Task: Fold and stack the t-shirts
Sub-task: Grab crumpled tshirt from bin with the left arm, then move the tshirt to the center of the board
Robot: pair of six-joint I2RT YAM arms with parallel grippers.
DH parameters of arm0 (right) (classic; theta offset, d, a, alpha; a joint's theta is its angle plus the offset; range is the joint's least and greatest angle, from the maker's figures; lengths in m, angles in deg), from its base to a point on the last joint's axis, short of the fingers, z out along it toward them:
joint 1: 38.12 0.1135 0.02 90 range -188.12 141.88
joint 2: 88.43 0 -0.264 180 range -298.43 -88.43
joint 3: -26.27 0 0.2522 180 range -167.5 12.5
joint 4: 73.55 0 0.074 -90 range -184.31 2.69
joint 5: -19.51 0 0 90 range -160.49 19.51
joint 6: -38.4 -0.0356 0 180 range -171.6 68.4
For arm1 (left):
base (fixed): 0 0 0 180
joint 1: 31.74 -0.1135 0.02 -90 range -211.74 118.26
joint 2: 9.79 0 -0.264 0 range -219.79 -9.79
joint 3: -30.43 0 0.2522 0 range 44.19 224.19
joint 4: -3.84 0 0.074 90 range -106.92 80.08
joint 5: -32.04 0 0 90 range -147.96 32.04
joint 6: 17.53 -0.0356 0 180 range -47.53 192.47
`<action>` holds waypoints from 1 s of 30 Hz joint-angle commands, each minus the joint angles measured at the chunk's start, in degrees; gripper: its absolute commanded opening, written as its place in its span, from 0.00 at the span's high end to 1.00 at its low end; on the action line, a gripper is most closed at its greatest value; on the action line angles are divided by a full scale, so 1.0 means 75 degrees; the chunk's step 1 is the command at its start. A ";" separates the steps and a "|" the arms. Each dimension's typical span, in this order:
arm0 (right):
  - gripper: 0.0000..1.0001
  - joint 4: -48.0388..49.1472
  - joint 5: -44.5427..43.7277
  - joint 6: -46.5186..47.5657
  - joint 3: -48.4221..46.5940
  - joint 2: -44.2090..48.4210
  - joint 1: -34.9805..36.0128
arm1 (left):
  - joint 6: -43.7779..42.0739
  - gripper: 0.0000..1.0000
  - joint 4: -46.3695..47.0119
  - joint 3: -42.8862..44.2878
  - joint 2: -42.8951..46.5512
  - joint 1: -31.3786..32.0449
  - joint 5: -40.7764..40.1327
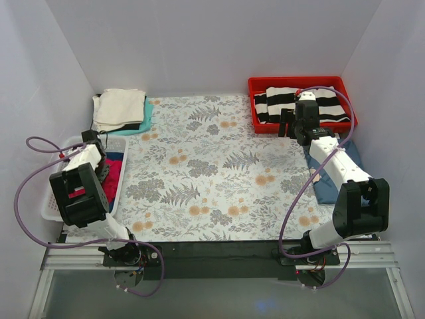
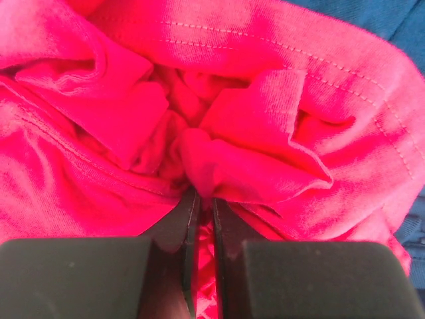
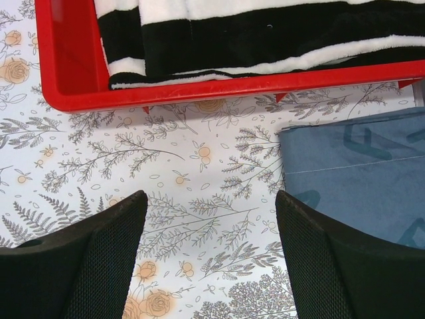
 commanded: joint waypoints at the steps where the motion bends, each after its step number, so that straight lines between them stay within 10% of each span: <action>1: 0.18 0.0098 -0.0021 -0.0124 -0.0074 0.0135 0.0061 | 0.0054 1.00 -0.0344 0.0370 0.0362 -0.0037 0.0021; 19: 0.18 0.0133 -0.0033 -0.0030 -0.0916 -0.0462 0.0226 | -0.0694 1.00 -0.0708 0.3790 0.2601 0.0314 0.1308; 26: 0.18 0.0063 0.0107 0.0040 -0.1619 -0.0569 0.0249 | -0.1374 1.00 0.0988 0.4858 0.2086 0.0665 0.5125; 30: 0.18 0.0051 0.0131 0.0005 -0.1562 -0.0370 0.0272 | -0.2019 1.00 0.1331 0.5059 0.1781 0.1812 0.5505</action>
